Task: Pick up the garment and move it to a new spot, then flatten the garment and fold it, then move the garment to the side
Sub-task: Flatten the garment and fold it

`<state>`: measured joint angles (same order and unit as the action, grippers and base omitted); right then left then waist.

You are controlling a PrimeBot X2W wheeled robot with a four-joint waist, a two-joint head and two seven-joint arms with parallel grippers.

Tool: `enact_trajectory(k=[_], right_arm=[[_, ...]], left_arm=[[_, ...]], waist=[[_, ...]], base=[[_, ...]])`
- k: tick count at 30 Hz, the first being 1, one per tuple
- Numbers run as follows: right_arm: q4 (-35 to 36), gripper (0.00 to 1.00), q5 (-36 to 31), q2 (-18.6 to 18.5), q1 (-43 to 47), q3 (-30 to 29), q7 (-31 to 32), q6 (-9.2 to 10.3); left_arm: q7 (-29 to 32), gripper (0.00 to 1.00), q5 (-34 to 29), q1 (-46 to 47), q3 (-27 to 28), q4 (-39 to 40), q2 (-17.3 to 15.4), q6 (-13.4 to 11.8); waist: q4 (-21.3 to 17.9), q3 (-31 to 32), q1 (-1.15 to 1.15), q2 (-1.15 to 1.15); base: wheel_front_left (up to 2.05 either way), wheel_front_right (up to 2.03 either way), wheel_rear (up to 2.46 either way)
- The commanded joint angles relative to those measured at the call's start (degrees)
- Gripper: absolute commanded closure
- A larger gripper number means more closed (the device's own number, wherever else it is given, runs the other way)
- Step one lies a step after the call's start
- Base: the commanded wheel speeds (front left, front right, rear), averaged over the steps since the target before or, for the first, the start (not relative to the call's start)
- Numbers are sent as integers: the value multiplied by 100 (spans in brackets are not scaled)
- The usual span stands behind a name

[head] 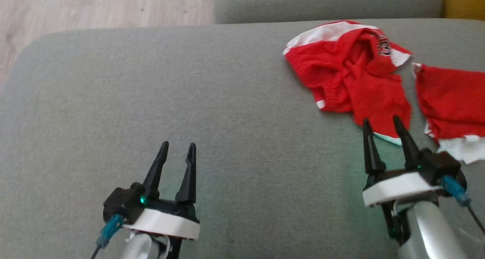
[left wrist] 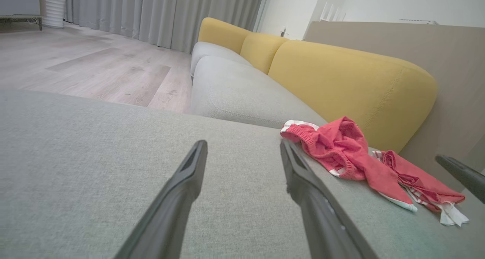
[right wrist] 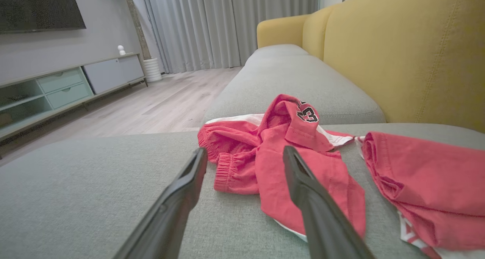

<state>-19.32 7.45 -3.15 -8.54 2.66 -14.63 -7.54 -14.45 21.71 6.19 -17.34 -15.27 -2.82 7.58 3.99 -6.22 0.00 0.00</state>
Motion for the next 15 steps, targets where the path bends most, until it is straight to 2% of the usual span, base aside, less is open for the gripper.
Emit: enact_trajectory(k=[1, 6, 15], right_arm=[[110, 0, -47, 26, -316, 95, -37, 5], [-520, 0, -17, 26, -836, 12, -23, 5], [-2114, 0, -214, 27, -1898, -393, 378, 5]], left_arm=[[-55, 0, 22, 253, 115, 148, -6, -9], [-55, 0, 43, 364, 20, 102, -6, -9], [-55, 0, 114, 522, -173, 70, -6, -9]], waist=[[116, -96, 0, 0], [424, -281, 0, 0], [917, -557, 0, 0]], base=[[0, 0, 0], [0, 0, 0], [0, 0, 0]])
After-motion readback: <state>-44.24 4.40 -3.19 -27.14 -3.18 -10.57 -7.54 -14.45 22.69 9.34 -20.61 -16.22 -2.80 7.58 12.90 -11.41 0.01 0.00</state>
